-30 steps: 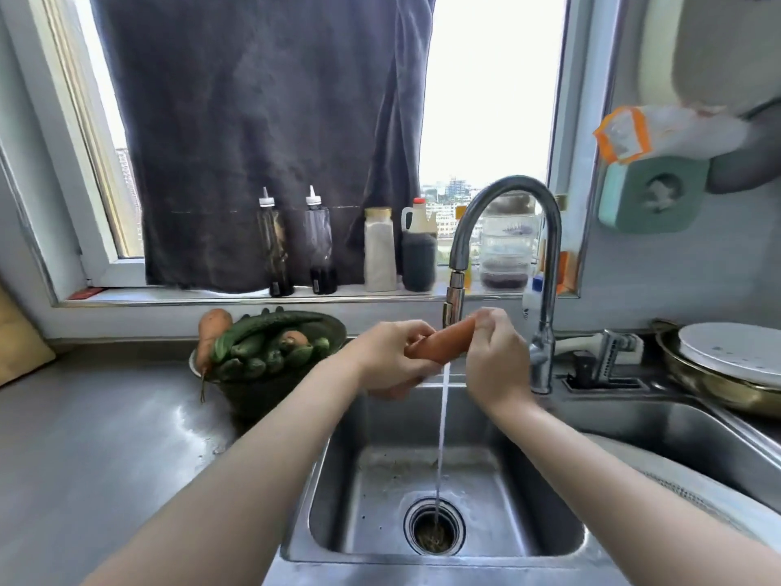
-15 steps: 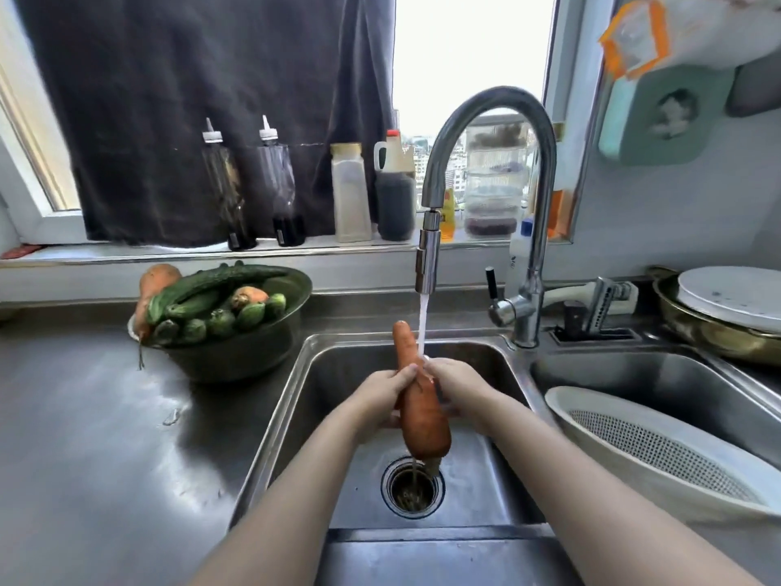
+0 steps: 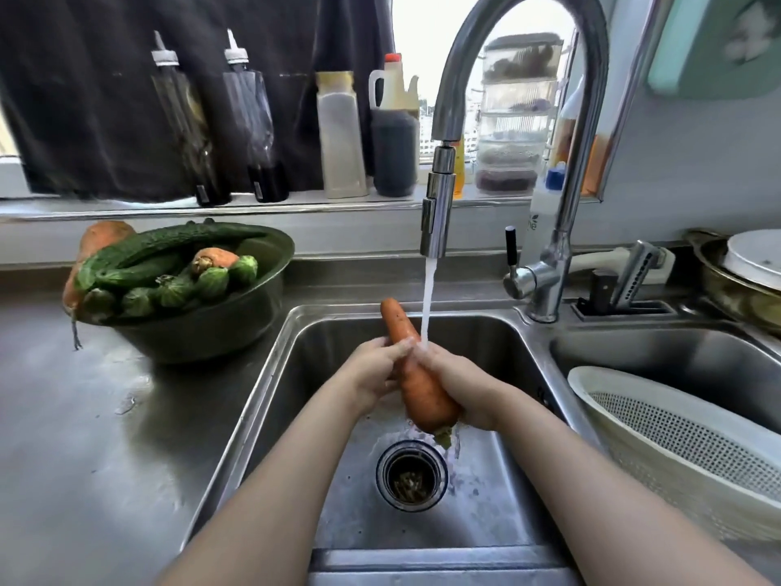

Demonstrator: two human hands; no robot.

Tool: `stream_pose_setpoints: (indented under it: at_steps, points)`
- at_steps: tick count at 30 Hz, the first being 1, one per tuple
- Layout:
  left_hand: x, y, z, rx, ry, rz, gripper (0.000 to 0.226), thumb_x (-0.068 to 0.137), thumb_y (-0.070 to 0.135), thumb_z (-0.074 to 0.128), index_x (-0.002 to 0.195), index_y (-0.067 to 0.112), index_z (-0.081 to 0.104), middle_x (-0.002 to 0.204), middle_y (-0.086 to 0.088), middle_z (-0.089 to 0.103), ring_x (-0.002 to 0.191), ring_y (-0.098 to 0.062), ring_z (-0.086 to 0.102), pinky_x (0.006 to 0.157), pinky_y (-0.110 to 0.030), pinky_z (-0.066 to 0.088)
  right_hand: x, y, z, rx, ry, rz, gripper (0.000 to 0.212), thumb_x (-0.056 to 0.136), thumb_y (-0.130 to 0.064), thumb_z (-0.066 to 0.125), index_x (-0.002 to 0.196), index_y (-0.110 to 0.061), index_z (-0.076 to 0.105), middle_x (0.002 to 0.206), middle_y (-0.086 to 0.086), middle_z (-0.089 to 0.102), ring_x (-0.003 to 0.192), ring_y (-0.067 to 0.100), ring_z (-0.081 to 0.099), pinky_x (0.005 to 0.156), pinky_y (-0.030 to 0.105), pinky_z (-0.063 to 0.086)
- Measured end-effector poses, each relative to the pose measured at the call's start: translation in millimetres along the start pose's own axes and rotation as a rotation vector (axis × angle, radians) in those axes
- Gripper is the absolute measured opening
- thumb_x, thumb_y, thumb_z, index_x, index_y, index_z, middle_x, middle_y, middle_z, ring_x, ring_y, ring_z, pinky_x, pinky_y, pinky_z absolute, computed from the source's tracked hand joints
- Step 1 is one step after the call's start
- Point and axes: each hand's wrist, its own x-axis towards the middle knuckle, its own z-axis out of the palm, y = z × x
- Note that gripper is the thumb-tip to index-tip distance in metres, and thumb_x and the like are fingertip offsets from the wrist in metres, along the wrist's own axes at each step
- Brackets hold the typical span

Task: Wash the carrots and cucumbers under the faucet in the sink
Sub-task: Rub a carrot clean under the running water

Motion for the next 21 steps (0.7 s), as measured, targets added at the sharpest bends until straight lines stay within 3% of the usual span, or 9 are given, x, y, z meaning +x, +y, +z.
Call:
stream_pose_setpoints:
  at_steps: [2, 5, 8, 11, 14, 16, 19, 21]
  points:
    - [-1, -1, 2, 0.015, -0.008, 0.032, 0.02, 0.104, 0.015, 0.057, 0.12, 0.007, 0.067, 0.099, -0.008, 0.072, 0.086, -0.017, 0.067, 0.072, -0.025, 0.054, 3, 3, -3, 0.01, 0.051, 0.021, 0.029, 0.109, -0.039, 0.045, 0.132, -0.033, 0.061, 0.111, 0.01, 0.072, 0.09, 0.022, 0.073, 0.087, 0.045, 0.061]
    - [-3, -3, 5, -0.024, -0.035, 0.036, 0.011, 0.104, 0.01, 0.056, 0.106, 0.009, 0.067, 0.099, -0.011, 0.071, 0.09, -0.025, 0.065, 0.085, -0.038, 0.05, 3, 5, -5, -0.005, 0.129, 0.025, 0.03, 0.11, -0.039, 0.041, 0.125, -0.029, 0.065, 0.114, 0.012, 0.072, 0.103, 0.028, 0.071, 0.099, 0.048, 0.057]
    - [-7, -3, 10, -0.08, -0.043, 0.064, 0.011, 0.103, 0.011, 0.058, 0.11, 0.008, 0.066, 0.104, -0.013, 0.075, 0.103, -0.034, 0.068, 0.099, -0.048, 0.049, -2, -1, -3, 0.004, 0.166, 0.039, 0.027, 0.108, -0.045, 0.044, 0.126, -0.034, 0.061, 0.115, 0.009, 0.069, 0.107, 0.029, 0.069, 0.098, 0.046, 0.056]
    - [-3, -9, 13, -0.138, 0.04, 0.07, 0.036, 0.103, 0.027, 0.061, 0.129, 0.002, 0.059, 0.116, -0.02, 0.072, 0.107, -0.034, 0.07, 0.091, -0.044, 0.057, -5, -1, -2, 0.012, 0.071, 0.04, 0.031, 0.103, -0.047, 0.054, 0.131, -0.033, 0.06, 0.123, 0.012, 0.069, 0.104, 0.029, 0.071, 0.091, 0.045, 0.059]
    - [4, -18, 16, -0.156, 0.169, -0.027, 0.048, 0.102, 0.049, 0.057, 0.126, 0.007, 0.054, 0.115, -0.016, 0.069, 0.103, -0.03, 0.07, 0.088, -0.042, 0.057, -6, 9, 1, -0.03, -0.016, 0.055, 0.035, 0.104, -0.042, 0.054, 0.135, -0.028, 0.057, 0.12, 0.008, 0.072, 0.097, 0.02, 0.074, 0.081, 0.035, 0.06]
    - [13, -22, 16, -0.11, 0.196, -0.142, 0.058, 0.102, 0.058, 0.05, 0.129, 0.007, 0.054, 0.118, -0.016, 0.068, 0.105, -0.031, 0.068, 0.092, -0.044, 0.055, -7, 17, 3, -0.057, -0.009, 0.101, 0.032, 0.104, -0.047, 0.053, 0.131, -0.032, 0.059, 0.118, 0.006, 0.073, 0.099, 0.019, 0.074, 0.084, 0.035, 0.06]
    - [24, -25, 14, -0.051, 0.178, -0.174, 0.058, 0.103, 0.055, 0.048, 0.132, 0.006, 0.055, 0.118, -0.016, 0.069, 0.106, -0.031, 0.069, 0.1, -0.046, 0.055, -6, 27, 2, -0.047, 0.061, 0.138, 0.029, 0.105, -0.049, 0.047, 0.13, -0.042, 0.06, 0.115, -0.001, 0.073, 0.104, 0.016, 0.072, 0.097, 0.038, 0.057]
    - [25, -28, 17, -0.096, 0.116, -0.129, 0.044, 0.106, 0.042, 0.052, 0.129, 0.005, 0.055, 0.113, -0.014, 0.07, 0.101, -0.028, 0.07, 0.091, -0.043, 0.058, -6, 27, -2, -0.045, 0.112, 0.126, 0.027, 0.11, -0.045, 0.038, 0.127, -0.047, 0.059, 0.114, -0.01, 0.069, 0.106, 0.01, 0.066, 0.098, 0.033, 0.052]
